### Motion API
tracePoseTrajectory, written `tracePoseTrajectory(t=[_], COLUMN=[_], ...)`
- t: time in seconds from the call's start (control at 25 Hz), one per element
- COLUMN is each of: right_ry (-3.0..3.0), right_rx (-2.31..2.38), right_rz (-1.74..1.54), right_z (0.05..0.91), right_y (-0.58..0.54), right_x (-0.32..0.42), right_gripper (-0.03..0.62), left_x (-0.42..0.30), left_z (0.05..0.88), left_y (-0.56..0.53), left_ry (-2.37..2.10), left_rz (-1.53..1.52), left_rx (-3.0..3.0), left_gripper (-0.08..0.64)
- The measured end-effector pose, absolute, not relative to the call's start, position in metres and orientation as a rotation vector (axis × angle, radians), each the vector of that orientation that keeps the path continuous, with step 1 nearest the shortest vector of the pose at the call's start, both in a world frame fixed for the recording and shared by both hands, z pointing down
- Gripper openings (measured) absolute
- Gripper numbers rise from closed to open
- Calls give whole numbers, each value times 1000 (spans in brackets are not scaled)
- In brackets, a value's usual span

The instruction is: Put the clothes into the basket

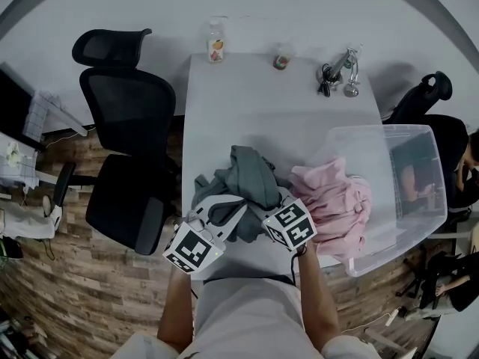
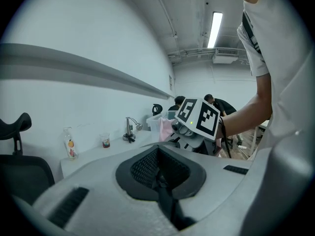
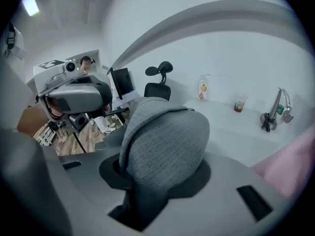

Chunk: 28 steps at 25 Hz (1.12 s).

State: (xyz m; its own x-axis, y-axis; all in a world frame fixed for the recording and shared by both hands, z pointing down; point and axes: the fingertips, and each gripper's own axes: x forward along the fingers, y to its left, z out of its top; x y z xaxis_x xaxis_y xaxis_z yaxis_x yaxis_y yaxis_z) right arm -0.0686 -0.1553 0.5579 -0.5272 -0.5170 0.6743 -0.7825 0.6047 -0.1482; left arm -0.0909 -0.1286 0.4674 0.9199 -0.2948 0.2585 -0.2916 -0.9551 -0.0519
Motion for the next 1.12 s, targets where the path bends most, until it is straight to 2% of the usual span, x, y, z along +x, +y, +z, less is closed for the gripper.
tracePoseTrajectory(t=[0.6,1.12], right_ry=[-2381,-2508], right_rx=[1300,1499], right_rz=[552,521], right_z=[455,368], right_y=[-142,-126], right_x=[-53,-1], right_gripper=[146,141], left_x=[-85,-40], left_z=[402,327], left_y=[-111,-99], left_ry=[325,247], left_rz=[-311,-223], left_rx=[-2961,-2885], left_gripper=[5,5])
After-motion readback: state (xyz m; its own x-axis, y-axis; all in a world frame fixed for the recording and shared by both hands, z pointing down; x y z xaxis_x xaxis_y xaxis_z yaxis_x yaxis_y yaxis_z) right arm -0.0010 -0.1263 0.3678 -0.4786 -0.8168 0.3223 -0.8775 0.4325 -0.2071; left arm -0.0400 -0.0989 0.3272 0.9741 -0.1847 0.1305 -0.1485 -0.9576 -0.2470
